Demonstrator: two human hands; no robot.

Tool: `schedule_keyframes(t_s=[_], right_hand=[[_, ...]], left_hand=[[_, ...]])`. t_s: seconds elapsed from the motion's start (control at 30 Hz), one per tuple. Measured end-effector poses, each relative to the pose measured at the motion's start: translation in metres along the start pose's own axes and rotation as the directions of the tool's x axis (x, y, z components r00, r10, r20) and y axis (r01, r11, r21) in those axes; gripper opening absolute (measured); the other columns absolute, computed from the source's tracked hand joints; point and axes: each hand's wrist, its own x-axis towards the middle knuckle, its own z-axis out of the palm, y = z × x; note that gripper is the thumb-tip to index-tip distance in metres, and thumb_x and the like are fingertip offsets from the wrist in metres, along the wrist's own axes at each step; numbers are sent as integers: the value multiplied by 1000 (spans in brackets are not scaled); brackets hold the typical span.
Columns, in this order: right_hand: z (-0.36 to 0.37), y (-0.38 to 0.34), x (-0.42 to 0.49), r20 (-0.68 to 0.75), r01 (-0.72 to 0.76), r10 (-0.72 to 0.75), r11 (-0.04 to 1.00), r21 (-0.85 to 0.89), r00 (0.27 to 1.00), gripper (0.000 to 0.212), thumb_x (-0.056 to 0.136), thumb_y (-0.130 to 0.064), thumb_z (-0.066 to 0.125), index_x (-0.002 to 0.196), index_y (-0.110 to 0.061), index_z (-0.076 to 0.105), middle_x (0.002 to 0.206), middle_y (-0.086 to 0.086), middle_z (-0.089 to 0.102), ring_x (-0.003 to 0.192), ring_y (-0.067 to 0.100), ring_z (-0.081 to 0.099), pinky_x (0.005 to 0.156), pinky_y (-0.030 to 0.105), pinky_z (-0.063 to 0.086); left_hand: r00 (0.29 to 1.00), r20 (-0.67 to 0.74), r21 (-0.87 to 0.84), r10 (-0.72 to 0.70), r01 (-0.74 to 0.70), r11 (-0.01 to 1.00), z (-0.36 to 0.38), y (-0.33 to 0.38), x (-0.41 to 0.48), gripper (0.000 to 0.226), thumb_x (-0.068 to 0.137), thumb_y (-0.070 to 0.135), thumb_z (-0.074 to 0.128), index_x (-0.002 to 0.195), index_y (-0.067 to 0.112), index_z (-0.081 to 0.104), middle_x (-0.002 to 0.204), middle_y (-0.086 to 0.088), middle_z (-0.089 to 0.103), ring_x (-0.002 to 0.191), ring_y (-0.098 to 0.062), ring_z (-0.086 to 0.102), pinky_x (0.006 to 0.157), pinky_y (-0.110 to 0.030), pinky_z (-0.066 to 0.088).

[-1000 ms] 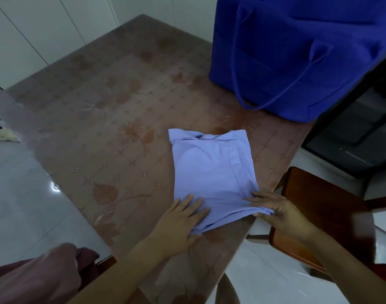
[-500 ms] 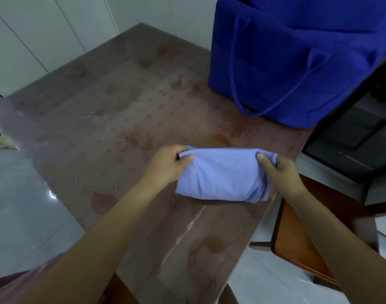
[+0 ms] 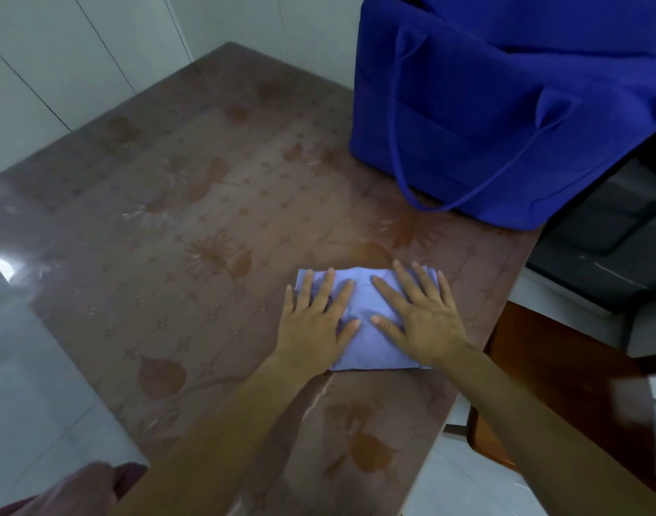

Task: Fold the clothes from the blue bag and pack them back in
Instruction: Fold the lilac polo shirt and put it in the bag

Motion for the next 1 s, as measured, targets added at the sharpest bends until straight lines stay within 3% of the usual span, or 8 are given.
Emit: schedule_keyframes(t_s=[0.13, 0.33, 0.43, 0.5, 0.63, 0.73, 0.83, 1.0], right_hand=[[17, 7, -4, 127, -45, 43, 999, 16, 991, 69, 88, -74, 13, 146, -38, 24, 153, 4, 30, 141, 30, 27, 113, 56, 18], [7, 6, -8, 58, -150, 142, 969, 194, 988, 79, 78, -80, 17, 147, -44, 5, 159, 6, 2, 145, 30, 7, 114, 52, 14], [-13, 3, -13, 60, -422, 455, 757, 500, 888, 81, 84, -69, 43, 150, -33, 13, 155, 13, 11, 139, 37, 17, 107, 55, 27], [-20, -2, -13, 155, -516, 543, 616, 594, 826, 78, 86, -52, 56, 149, -28, 16, 148, 18, 21, 133, 42, 28, 102, 54, 33], [-22, -14, -12, 285, -578, 523, 573, 581, 803, 88, 84, -50, 61, 150, -25, 9, 144, 18, 31, 125, 41, 41, 96, 48, 40], [-24, -16, -19, 305, -552, 476, 563, 615, 825, 87, 86, -45, 61, 151, -19, 9, 145, 15, 40, 126, 39, 43, 98, 45, 39], [-26, -23, -41, 252, -474, 418, 600, 644, 873, 77, 90, -34, 60, 150, -19, 15, 142, 13, 46, 123, 36, 47, 96, 40, 39], [-44, -32, -94, 69, -356, 476, 545, 759, 877, 70, 94, -24, 56, 148, -39, 14, 143, 8, 46, 111, 30, 57, 83, 25, 41]], left_hand=[[994, 74, -60, -82, 87, 994, 11, -3, -2, 69, 91, 70, 18, 148, 32, 27, 155, -9, 24, 139, -44, 24, 102, -65, 30], [959, 39, -381, -280, 274, 883, -2, 4, -10, 78, 86, 72, 25, 150, 30, 8, 158, -15, -2, 143, -41, 8, 111, -53, 25], [865, 20, -645, -502, 395, 654, -19, 7, -11, 76, 91, 48, 49, 151, 18, 14, 156, -13, 14, 141, -31, 22, 110, -43, 30], [826, 85, -703, -558, 446, 554, -24, 9, -8, 76, 92, 38, 55, 151, 17, 12, 153, -10, 24, 137, -28, 31, 105, -37, 34], [834, 205, -713, -513, 486, 505, -30, 17, -7, 79, 93, 31, 56, 151, 18, 4, 139, -14, 47, 118, -35, 52, 91, -37, 42], [857, 195, -644, -478, 479, 597, -36, 21, -18, 72, 96, 30, 50, 151, 18, 5, 133, -15, 54, 112, -36, 55, 86, -34, 43], [887, 144, -660, -439, 417, 625, -45, 26, -41, 66, 98, 23, 47, 150, 28, 6, 145, -3, 43, 119, -33, 52, 89, -30, 40], [924, 13, -766, -382, 255, 591, -63, 41, -76, 67, 93, 2, 42, 148, 31, 17, 134, 21, 41, 115, -19, 52, 78, -15, 34]])
